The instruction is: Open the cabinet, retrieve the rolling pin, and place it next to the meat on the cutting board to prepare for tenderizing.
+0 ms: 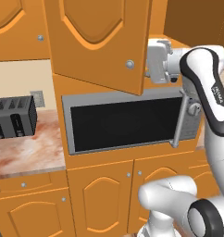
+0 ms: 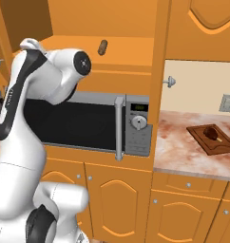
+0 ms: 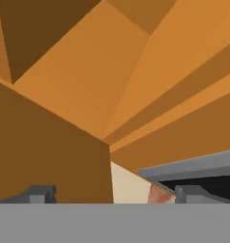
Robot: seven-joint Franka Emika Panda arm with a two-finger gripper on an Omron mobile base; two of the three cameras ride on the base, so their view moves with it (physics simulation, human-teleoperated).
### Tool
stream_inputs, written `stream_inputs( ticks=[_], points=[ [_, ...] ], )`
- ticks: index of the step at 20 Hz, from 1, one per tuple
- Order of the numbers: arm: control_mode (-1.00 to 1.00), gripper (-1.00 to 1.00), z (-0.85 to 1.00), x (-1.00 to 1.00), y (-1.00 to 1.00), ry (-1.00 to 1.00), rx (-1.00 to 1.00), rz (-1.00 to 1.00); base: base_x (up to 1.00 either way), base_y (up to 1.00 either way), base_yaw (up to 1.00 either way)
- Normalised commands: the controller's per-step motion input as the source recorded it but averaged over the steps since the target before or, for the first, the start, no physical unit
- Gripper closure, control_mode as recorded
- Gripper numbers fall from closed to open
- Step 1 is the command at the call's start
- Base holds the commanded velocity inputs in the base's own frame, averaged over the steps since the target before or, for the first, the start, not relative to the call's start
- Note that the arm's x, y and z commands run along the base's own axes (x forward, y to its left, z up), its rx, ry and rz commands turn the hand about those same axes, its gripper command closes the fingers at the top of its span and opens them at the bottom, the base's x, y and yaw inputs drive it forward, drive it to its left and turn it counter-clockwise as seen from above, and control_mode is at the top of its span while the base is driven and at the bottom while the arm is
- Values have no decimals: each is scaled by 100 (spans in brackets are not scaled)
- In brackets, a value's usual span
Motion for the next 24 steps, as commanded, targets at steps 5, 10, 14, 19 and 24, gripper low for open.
stream_inputs(
  ticks=[5, 10, 14, 19, 24],
  points=[
    [-100, -100, -17, -7, 78, 3, 0, 17, 0, 0, 0],
    [-100, -100, -26, -55, 100, 0, 0, 22, 0, 0, 0],
    [-100, -100, -28, -59, 100, 0, 0, 21, 0, 0, 0],
    [-100, -100, -23, -32, 100, 0, 0, 16, 0, 0, 0],
    [-100, -100, -11, -2, 96, 0, -3, 11, 0, 0, 0]
  ],
)
